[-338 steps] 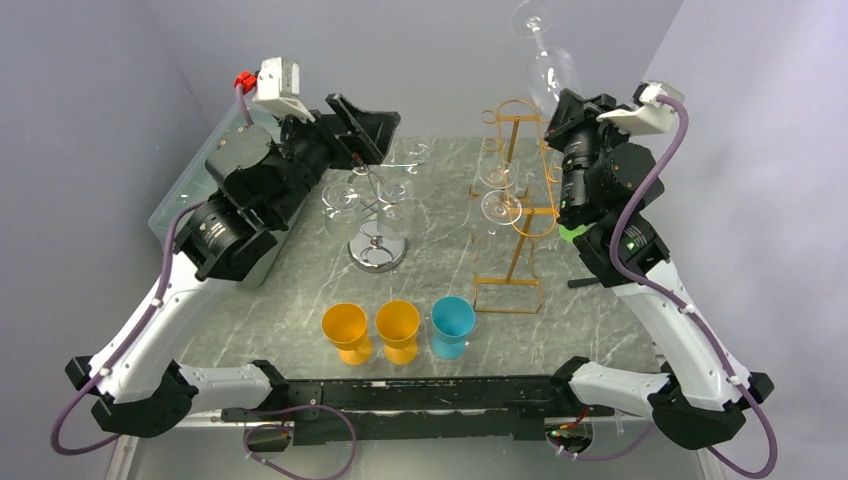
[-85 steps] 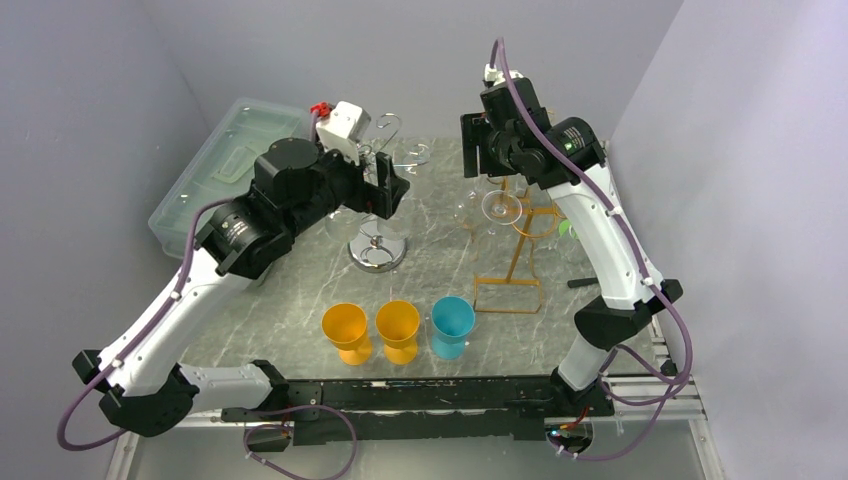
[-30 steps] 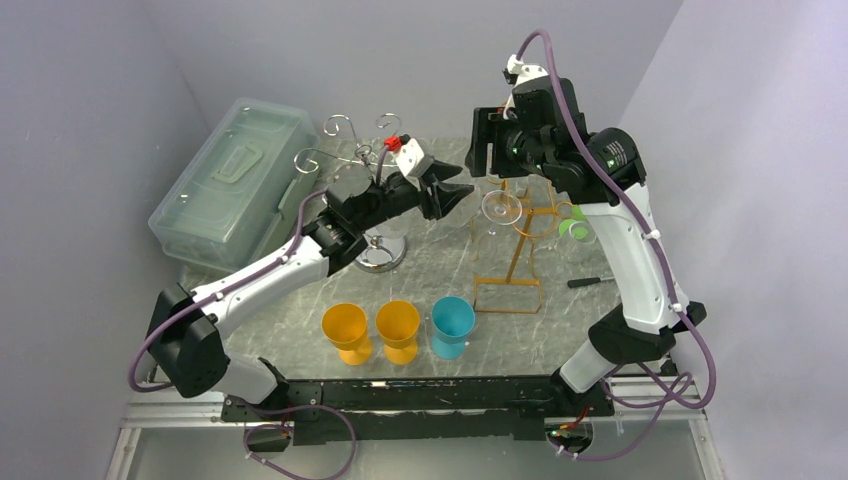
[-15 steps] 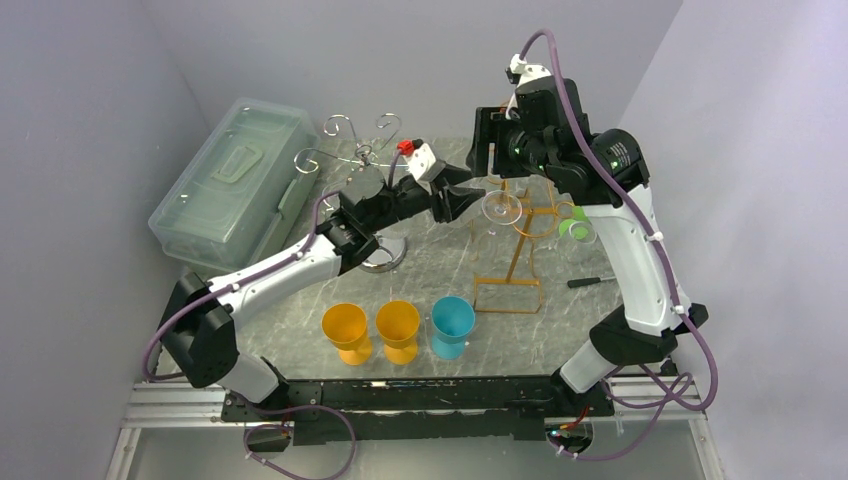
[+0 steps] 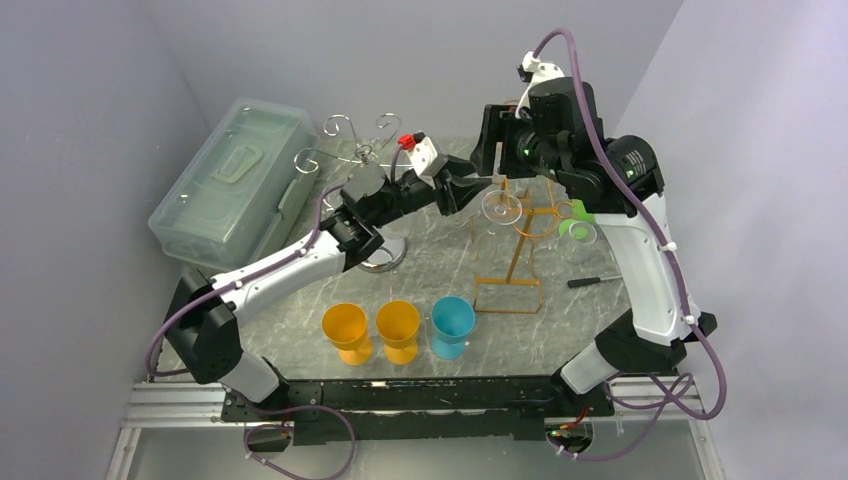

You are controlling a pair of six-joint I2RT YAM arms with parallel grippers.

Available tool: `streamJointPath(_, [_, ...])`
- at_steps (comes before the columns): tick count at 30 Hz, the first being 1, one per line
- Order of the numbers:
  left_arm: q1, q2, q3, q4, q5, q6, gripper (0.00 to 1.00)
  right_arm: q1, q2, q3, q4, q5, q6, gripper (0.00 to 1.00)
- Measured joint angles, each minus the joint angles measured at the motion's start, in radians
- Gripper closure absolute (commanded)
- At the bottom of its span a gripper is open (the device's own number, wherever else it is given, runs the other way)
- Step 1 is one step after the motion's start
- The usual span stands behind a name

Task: Take the wine glass off the wine glass rack
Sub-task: Pick up the wine glass from the wine rack.

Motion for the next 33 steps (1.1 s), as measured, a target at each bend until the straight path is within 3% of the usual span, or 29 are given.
streamJointPath(18, [-0.023,0.056,0.074,0.022,-0.002,0.0,0.68,0.0,-0.036,-0.05,0.024,0.0,0.004,0.61])
streamJointPath(27, [-0.034,0.07,0.095,0.026,0.0,0.0,0.83,-0.001,-0.076,-0.085,0.047,0.001,0.001,0.61])
streamJointPath(33, [-0.041,0.071,0.105,0.02,0.0,0.001,1.0,-0.002,-0.099,-0.112,0.068,0.002,-0.001,0.61])
